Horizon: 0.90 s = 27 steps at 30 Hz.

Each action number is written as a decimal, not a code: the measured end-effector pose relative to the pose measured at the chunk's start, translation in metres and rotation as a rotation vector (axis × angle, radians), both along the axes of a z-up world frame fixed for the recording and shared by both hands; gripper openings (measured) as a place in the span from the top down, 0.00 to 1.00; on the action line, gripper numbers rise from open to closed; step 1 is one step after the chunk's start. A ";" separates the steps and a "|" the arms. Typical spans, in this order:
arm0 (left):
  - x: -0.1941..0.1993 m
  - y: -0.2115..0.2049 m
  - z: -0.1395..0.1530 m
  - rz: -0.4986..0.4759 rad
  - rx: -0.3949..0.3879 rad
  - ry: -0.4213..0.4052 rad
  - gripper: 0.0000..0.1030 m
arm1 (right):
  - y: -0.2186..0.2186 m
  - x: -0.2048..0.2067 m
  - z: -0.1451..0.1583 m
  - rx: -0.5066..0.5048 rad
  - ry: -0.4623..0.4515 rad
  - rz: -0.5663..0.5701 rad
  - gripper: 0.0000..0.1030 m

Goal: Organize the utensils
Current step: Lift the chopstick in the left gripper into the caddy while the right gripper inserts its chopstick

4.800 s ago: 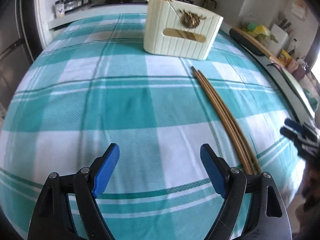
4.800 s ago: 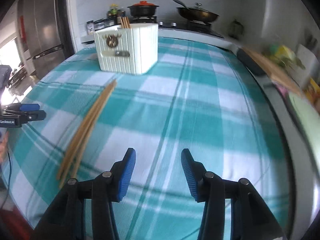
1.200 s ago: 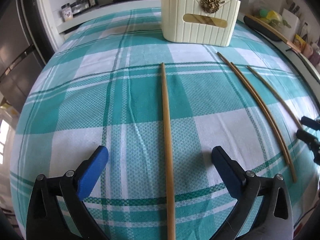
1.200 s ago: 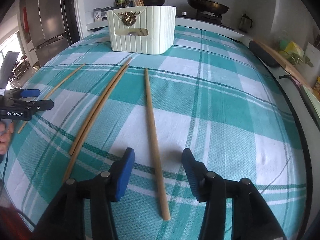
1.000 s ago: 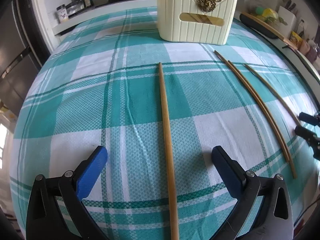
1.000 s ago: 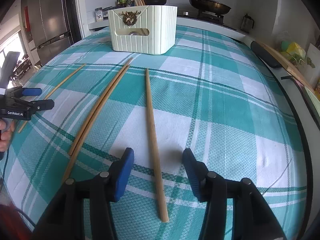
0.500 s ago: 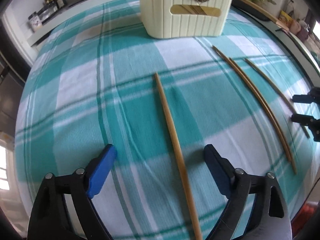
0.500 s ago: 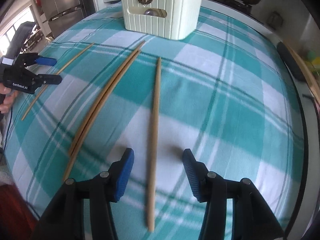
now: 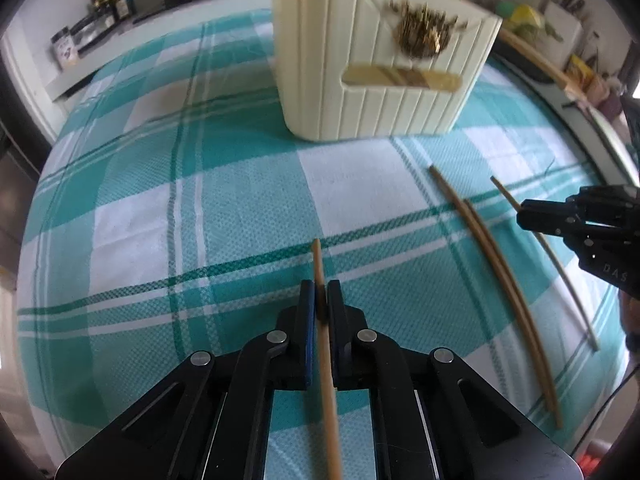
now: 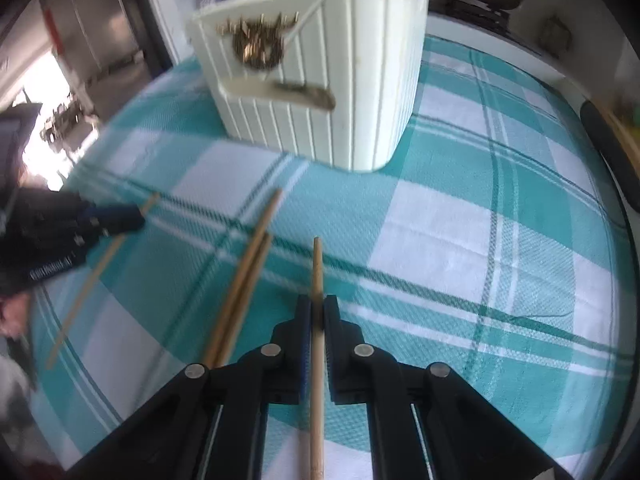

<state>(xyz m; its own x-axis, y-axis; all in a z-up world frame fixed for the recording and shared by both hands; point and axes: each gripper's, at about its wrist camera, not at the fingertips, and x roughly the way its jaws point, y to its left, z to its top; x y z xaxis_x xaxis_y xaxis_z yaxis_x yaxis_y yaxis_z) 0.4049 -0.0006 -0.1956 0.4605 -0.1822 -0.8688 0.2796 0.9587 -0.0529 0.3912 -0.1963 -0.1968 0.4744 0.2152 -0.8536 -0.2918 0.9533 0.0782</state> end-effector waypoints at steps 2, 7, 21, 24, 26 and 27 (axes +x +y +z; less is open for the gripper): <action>-0.009 0.005 0.013 0.008 -0.019 -0.043 0.96 | -0.005 -0.012 0.018 0.028 -0.053 -0.003 0.94; -0.045 0.020 0.063 0.010 -0.126 -0.166 0.96 | -0.019 -0.050 0.069 0.088 -0.176 -0.004 0.94; -0.138 0.051 0.153 0.010 -0.317 -0.409 0.96 | -0.028 -0.149 0.152 0.122 -0.436 0.012 0.94; -0.144 0.053 0.162 0.017 -0.335 -0.440 0.96 | -0.027 -0.156 0.162 0.126 -0.472 0.010 0.94; -0.142 0.052 0.164 0.018 -0.342 -0.443 0.96 | -0.028 -0.157 0.168 0.131 -0.488 0.011 0.94; -0.142 0.053 0.163 0.019 -0.345 -0.444 0.96 | -0.029 -0.158 0.171 0.134 -0.498 0.010 0.94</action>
<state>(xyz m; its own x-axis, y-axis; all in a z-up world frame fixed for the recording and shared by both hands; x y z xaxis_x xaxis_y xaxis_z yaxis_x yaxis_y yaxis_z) 0.2631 0.0520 -0.0322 0.7743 -0.4095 -0.4825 0.3290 0.9118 -0.2459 0.2330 -0.2249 -0.0260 0.8137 0.3136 -0.4895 -0.3337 0.9414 0.0485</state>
